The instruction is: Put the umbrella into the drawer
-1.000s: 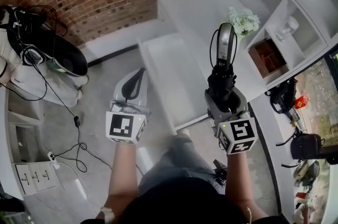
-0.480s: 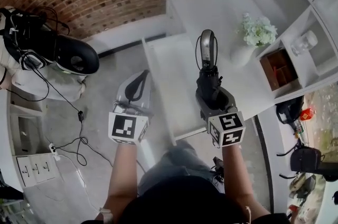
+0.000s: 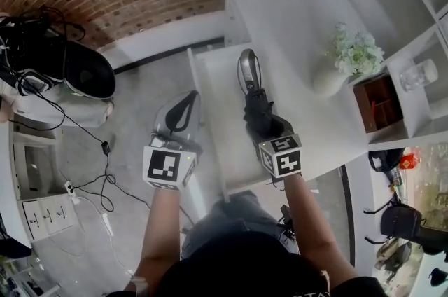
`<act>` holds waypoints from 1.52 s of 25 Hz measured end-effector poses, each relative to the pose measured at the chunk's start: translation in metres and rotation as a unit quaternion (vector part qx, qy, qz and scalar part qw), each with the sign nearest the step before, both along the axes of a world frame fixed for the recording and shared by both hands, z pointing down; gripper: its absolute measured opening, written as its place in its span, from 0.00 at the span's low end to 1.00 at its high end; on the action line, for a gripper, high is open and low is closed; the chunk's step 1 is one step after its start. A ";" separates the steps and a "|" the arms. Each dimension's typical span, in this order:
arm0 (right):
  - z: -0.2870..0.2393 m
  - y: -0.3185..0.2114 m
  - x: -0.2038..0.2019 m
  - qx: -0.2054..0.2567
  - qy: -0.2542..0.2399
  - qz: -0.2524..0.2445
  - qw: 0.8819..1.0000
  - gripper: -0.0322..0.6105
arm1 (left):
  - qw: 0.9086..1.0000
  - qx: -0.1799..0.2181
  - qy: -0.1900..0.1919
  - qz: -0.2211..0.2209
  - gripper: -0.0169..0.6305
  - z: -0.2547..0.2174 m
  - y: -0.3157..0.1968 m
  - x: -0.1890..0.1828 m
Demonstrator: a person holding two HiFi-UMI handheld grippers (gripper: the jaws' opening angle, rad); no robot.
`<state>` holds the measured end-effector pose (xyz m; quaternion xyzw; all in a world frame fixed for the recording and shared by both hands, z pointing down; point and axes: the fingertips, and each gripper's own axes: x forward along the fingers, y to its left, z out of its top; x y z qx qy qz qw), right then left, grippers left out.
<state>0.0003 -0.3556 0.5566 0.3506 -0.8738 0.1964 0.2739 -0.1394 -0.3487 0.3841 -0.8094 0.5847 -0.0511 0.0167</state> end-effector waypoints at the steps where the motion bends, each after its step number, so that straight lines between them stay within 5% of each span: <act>1: 0.007 -0.003 -0.003 -0.011 0.004 -0.003 1.000 0.44 | 1.000 -0.002 -0.001 -0.001 0.02 0.002 -0.004 0.000; 11: 0.087 -0.021 -0.013 -0.133 0.055 0.008 0.990 0.45 | 0.999 -0.033 -0.014 -0.006 0.02 0.022 -0.021 0.005; 22: 0.157 -0.013 -0.021 -0.215 0.118 -0.009 0.969 0.45 | 0.998 -0.056 -0.003 -0.021 0.02 0.040 -0.030 0.000; 27: 0.184 0.004 -0.010 -0.279 0.162 0.004 0.946 0.45 | 0.998 -0.065 -0.008 -0.023 0.02 0.046 -0.031 -0.001; 38: 0.214 0.006 -0.008 -0.324 0.151 0.041 0.933 0.46 | 0.995 -0.100 -0.007 -0.031 0.02 0.060 -0.022 -0.001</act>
